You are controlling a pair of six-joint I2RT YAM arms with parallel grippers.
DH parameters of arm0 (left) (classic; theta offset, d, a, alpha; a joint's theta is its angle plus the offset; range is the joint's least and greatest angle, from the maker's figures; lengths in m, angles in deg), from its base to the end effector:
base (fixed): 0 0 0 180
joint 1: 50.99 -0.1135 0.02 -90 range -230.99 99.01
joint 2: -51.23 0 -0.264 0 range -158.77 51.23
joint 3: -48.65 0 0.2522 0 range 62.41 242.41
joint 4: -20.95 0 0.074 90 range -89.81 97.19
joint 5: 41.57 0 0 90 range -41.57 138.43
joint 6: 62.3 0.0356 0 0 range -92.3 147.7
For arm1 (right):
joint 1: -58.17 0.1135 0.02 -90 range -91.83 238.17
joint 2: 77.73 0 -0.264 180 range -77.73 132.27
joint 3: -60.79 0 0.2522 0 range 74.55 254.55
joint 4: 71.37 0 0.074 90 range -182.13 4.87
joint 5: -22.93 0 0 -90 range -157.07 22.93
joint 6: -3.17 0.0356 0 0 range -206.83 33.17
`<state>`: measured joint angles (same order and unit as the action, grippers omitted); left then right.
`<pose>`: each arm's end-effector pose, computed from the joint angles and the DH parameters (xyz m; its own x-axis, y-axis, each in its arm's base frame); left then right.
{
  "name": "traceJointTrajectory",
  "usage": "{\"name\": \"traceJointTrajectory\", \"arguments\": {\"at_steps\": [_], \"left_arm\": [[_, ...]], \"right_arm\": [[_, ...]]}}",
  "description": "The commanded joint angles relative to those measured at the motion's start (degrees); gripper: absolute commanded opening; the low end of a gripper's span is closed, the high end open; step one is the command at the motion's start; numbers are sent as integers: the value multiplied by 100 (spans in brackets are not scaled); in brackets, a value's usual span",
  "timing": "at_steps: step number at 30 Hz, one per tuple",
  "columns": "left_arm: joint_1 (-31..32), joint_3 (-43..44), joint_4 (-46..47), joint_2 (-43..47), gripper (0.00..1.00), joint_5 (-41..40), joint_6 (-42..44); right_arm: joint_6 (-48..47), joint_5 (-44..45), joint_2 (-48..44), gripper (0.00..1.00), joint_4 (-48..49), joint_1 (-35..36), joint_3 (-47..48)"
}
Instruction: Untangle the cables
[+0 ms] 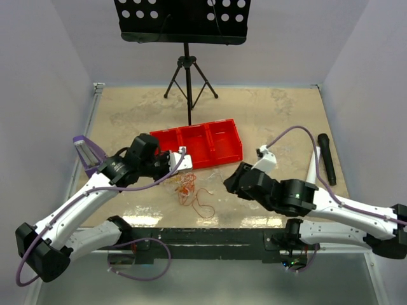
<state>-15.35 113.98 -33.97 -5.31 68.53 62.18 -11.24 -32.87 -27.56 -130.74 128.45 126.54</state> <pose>0.1539 -0.1254 0.2948 -0.0636 0.6998 -0.7115 0.9423 0.2769 0.1881 0.0757 0.1519 0.3124 -0.6796 0.4781 -0.5564 0.0665 0.7954 0.6024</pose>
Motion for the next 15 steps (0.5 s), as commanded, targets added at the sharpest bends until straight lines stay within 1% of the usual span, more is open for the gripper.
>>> {"name": "traceJointTrajectory", "arguments": {"at_steps": [1,3,6,9,12,13,15], "left_arm": [[-22,424,-120,-51,0,644,-248],[-22,433,-84,19,0,680,-310],[-30,450,-93,46,0,697,-302],[-22,468,-102,37,0,767,-354],[-22,520,-41,20,0,881,-486],[-22,529,-23,20,0,908,-530],[-31,582,-5,2,0,961,-617]], "right_arm": [[-1045,-325,247,57,1394,3,-100],[-1414,-684,405,61,2043,3,-363],[-1898,-1265,677,63,3116,21,-855],[-2285,-1547,976,63,3995,21,-1172],[-2592,-1653,1415,64,4524,29,-1182],[-2637,-1670,1599,64,4778,21,-1112],[-2734,-1670,1916,64,4981,29,-946]]}}
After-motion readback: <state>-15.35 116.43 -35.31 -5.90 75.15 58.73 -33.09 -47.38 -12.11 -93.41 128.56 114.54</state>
